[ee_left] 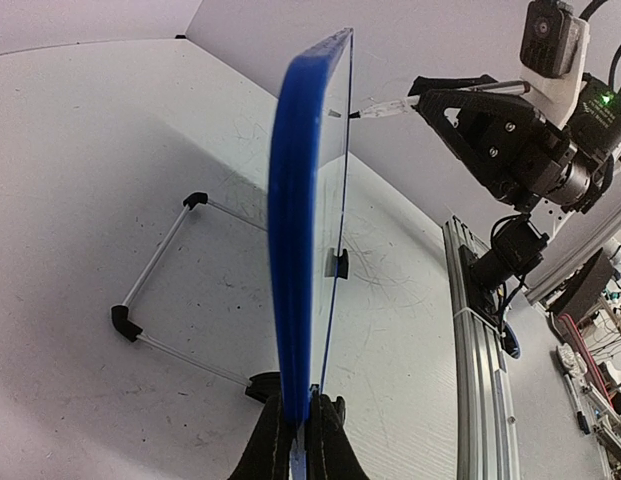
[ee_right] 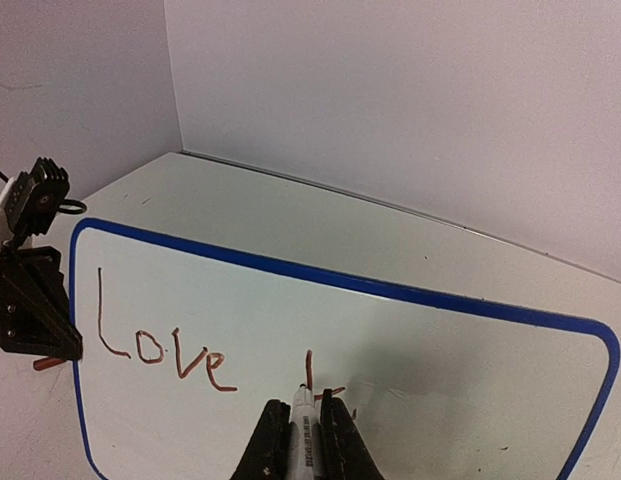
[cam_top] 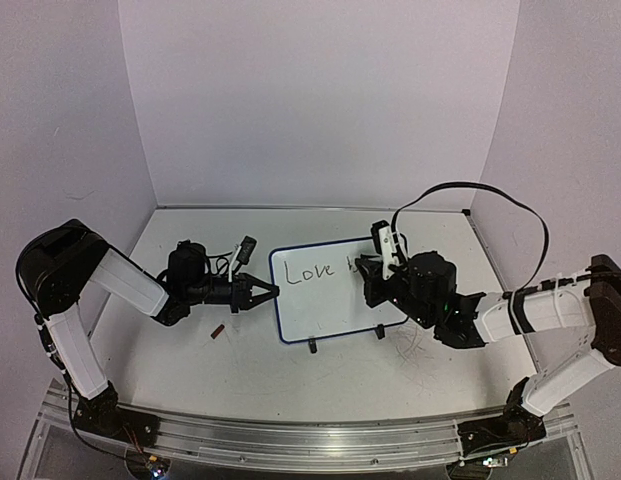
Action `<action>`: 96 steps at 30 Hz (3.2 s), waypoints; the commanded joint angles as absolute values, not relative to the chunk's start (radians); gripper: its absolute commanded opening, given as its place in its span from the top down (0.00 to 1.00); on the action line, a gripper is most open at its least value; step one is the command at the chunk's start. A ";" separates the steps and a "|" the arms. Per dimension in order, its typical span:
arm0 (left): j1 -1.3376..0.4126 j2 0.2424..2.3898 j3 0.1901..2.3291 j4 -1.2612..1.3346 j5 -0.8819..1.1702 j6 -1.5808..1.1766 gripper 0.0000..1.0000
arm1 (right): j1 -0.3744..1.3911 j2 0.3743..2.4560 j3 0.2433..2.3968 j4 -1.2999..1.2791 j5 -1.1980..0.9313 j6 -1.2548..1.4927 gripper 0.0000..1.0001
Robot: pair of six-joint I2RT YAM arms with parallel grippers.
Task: Write a sentence on the whiteboard
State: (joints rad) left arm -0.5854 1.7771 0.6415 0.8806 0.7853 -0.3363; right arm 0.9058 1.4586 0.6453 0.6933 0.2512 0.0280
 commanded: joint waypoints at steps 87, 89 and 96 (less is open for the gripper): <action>-0.582 1.723 0.664 0.817 0.760 -0.274 1.00 | 0.892 1.451 0.598 0.714 0.292 0.063 1.00; -0.581 1.721 0.663 0.816 0.760 -0.273 1.00 | 0.895 1.455 0.600 0.715 0.289 0.064 1.00; -0.581 1.718 0.664 0.813 0.762 -0.272 1.00 | 0.902 1.479 0.618 0.725 0.281 0.067 1.00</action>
